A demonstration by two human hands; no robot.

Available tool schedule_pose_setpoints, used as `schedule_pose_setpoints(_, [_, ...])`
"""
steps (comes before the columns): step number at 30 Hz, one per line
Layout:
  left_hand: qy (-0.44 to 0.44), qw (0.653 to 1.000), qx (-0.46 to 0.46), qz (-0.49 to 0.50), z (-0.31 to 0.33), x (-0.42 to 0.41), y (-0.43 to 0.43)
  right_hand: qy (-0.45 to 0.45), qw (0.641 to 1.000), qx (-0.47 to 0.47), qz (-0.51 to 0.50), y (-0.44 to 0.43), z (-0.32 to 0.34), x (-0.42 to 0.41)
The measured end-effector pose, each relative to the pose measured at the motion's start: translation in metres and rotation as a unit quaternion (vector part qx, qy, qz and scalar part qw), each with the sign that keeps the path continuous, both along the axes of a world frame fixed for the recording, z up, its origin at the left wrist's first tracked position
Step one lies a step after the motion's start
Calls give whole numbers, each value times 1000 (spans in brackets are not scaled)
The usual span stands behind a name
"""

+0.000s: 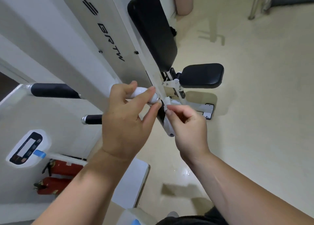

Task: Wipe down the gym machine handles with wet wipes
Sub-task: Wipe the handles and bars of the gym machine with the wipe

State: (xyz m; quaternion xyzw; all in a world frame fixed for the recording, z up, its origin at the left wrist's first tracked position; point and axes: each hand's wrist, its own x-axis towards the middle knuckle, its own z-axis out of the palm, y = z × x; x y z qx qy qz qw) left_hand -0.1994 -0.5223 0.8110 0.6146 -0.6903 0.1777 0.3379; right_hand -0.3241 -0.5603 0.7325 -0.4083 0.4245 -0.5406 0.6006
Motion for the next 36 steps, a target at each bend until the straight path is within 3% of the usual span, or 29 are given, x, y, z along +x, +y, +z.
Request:
schedule_pose_setpoints(2, [-39,998,36,-20,6,9,8,30,998,-21,-49,7,-8,8])
schedule_pose_setpoints(9, [-102,986,93,-91,7,39,20,44,969,136,-202,50,-47,46])
schedule_pose_setpoints(11, [-100,984,83,-118,6,43,19,41,965,117,-233,48,-31,50])
schedule_pose_setpoints(16, [-95,979,91,-153,5,49,15,64,956,-58,-279,40,15,59])
schedule_pose_setpoints(18, [-96,979,95,-153,6,49,15,85,950,-67,-294,35,6,62])
schedule_pose_setpoints(24, [-92,980,86,-157,5,52,12,140,945,45,-293,36,-46,70])
schedule_pose_setpoints(30, [-92,980,63,-167,1,50,8,176,943,-103,-262,38,-7,71])
schedule_pose_setpoints(36, [-86,982,81,-150,3,50,10,243,944,-61,-213,39,-61,57])
